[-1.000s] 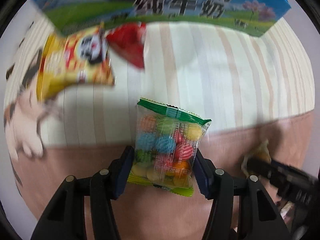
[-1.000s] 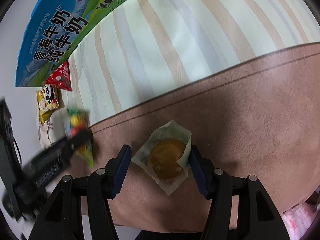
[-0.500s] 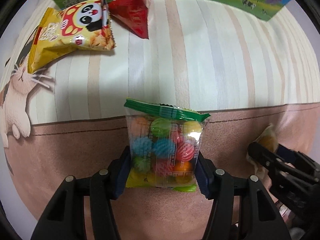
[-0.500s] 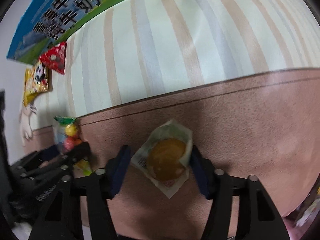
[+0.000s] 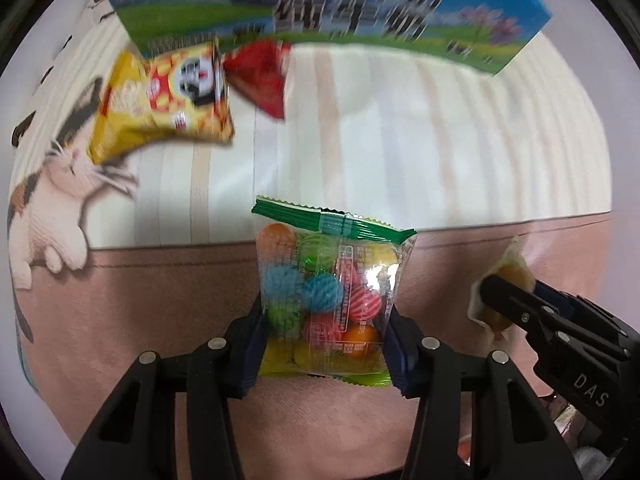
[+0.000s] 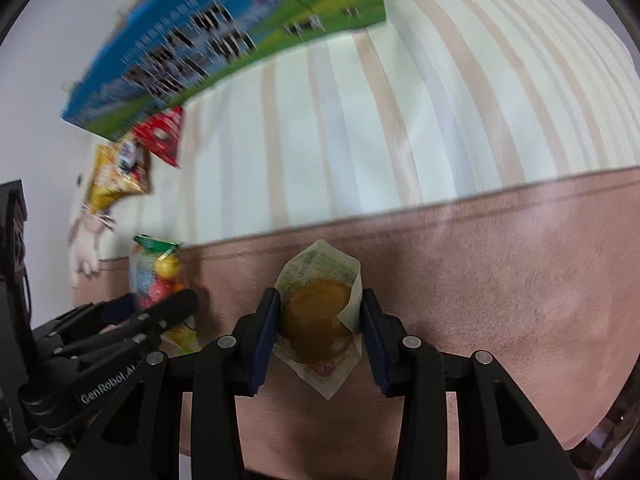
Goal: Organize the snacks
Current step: 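Carry both items into the box and open both tools to release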
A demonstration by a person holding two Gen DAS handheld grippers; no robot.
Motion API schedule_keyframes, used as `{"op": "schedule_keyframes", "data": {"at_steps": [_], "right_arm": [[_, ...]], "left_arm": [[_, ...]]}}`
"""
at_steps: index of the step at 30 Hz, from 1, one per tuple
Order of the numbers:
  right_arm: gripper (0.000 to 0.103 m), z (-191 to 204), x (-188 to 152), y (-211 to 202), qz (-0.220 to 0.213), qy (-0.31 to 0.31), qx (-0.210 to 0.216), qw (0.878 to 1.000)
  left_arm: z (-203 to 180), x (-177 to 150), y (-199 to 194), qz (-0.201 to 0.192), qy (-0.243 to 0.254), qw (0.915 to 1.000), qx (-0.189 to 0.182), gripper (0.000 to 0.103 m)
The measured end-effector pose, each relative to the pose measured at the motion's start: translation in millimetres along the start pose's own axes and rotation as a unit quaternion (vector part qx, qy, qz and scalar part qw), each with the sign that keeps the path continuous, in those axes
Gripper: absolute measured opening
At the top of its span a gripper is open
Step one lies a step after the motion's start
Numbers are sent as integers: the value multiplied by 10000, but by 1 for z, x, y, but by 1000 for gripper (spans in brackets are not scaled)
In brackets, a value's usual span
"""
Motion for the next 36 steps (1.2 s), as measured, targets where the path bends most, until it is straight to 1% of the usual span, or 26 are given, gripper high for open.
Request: {"op": "schedule_keyframes", "data": {"at_steps": [3, 5, 8, 11, 12, 14, 16, 19, 22, 24, 26, 27, 28, 30, 31, 32, 33, 34, 35, 36], "right_arm": [[43, 9, 17, -24, -183, 43, 282, 9994], [43, 14, 30, -42, -326, 48, 422, 9986], [43, 23, 54, -74, -588, 38, 658, 9961], [43, 33, 89, -108, -875, -66, 843, 9926], [43, 37, 100, -119, -975, -106, 888, 9912], [43, 43, 124, -135, -1141, -191, 926, 9890], [43, 52, 150, -145, -1290, -240, 943, 9869], [43, 58, 193, -155, -1454, -326, 874, 9850], [43, 60, 234, -152, -1476, -369, 749, 9855], [43, 61, 264, -139, -1432, -375, 596, 9872], [43, 58, 292, -123, -1339, -373, 395, 9895], [44, 56, 304, -113, -1266, -339, 309, 9909], [44, 50, 309, -110, -1175, -316, 264, 9922], [45, 42, 325, -88, -863, -267, 10, 9959], [53, 38, 329, -83, -788, -327, -145, 9963], [64, 37, 333, -75, -759, -396, -285, 9959], [92, 35, 338, -68, -687, -460, -450, 9956], [100, 35, 338, -64, -658, -474, -502, 9954], [100, 34, 340, -60, -658, -494, -537, 9952], [100, 35, 341, -58, -648, -501, -555, 9951]], "left_arm": [[-5, 11, -29, -224, 35, 9996, -182, 48], [-8, 23, -56, -465, 38, 9984, -322, 48], [-14, 47, -95, -803, 96, 9955, -489, 48], [-16, 76, -129, -1104, 108, 9919, -624, 48], [-20, 83, -137, -1179, 130, 9909, -638, 48], [-21, 109, -157, -1416, 130, 9880, -602, 48], [-16, 136, -174, -1539, 146, 9866, -522, 48], [-8, 173, -174, -1534, 101, 9872, -415, 48], [0, 205, -168, -1444, 95, 9892, -247, 48], [4, 220, -155, -1330, 125, 9910, -128, 48], [10, 235, -138, -1099, 91, 9939, -22, 49], [15, 239, -130, -1027, -12, 9947, 15, 50], [22, 245, -116, -903, -132, 9958, 70, 50], [28, 251, -99, -610, -282, 9977, 52, 50], [32, 253, -90, -548, -358, 9979, -28, 50], [35, 255, -85, -550, -407, 9977, 1, 50], [36, 256, -82, -535, -421, 9977, 29, 51], [38, 257, -78, -520, -453, 9976, 34, 57], [40, 258, -76, -525, -463, 9975, 73, 75], [41, 258, -73, -520, -457, 9975, 128, 86]]}}
Point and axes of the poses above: each gripper's, at about its wrist camera, not at the fingertips, and y roughly the way its jaws point, z to its left, x to its top, the point moved 6 cm from there along y, roughly the way its jaws point, and after that the axes turned 2 degrees about x, right-handed, at the moved point
